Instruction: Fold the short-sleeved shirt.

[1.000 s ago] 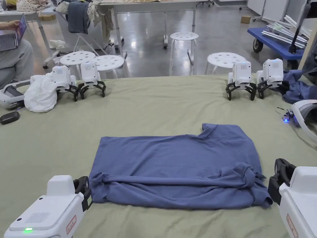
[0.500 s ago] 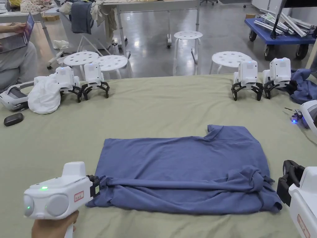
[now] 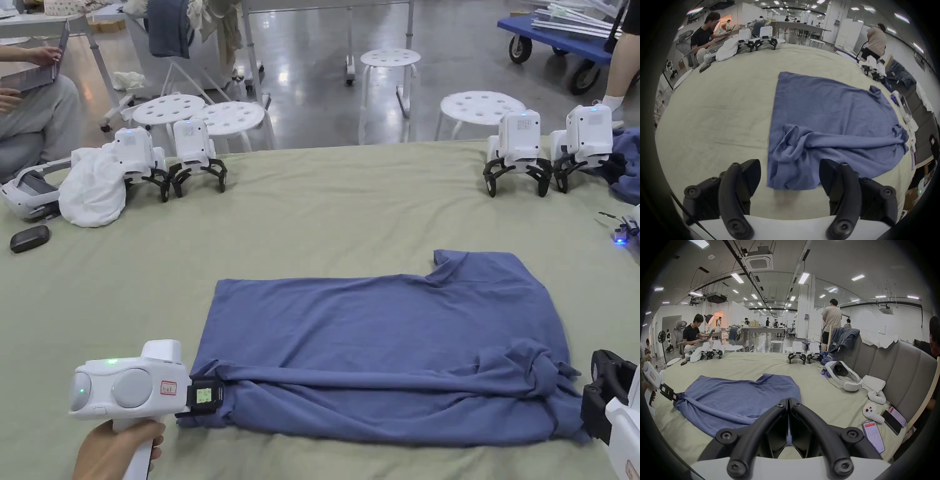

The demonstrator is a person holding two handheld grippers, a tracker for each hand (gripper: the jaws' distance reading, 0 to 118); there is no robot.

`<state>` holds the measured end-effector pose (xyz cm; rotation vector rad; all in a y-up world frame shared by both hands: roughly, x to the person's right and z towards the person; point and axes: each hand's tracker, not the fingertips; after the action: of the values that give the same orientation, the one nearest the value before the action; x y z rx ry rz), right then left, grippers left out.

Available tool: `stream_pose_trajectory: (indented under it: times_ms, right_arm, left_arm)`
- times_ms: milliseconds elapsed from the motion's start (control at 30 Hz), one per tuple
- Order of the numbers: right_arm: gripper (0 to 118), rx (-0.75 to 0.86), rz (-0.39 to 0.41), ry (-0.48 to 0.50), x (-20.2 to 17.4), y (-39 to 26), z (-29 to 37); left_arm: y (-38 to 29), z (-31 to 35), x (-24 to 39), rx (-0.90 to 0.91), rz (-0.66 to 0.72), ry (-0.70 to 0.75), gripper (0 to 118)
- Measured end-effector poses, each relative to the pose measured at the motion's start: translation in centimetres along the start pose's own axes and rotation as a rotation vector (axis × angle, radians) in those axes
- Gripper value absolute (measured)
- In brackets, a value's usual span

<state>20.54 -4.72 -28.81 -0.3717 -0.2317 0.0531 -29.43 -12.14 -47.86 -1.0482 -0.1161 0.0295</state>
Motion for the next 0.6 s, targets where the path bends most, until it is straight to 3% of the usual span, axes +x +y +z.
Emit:
stream_pose_trajectory:
  times_ms: [267,400,433,467,533,600]
  right_arm:
    - [4,-0.024,0.003,0.012,-0.3,-0.6,-0.3]
    - [4,-0.029,0.012,0.014,-0.4,-0.7,-0.3]
    - [4,-0.03,0.011,0.015,-0.4,-0.7,-0.2]
    - [4,-0.032,0.011,0.015,-0.4,-0.7,-0.1]
    - [4,-0.032,0.008,0.014,-0.3,-0.7,-0.1]
    - [4,-0.036,0.003,0.013,-0.1,-0.6,-0.1]
  left_arm:
    - [-2.0,-1.3,-1.1,-0.069,0.044,-0.019,76]
    - [-2.2,-1.1,-0.8,-0.067,0.004,-0.016,46]
    - [-2.1,-1.0,-0.7,-0.071,-0.002,-0.027,34]
    - [-2.0,-0.9,-0.6,-0.08,0.003,-0.05,14]
    - [-1.8,-0.7,-0.1,-0.086,0.025,-0.128,7]
    - [-1.8,-0.9,0.5,-0.094,-0.007,-0.091,4]
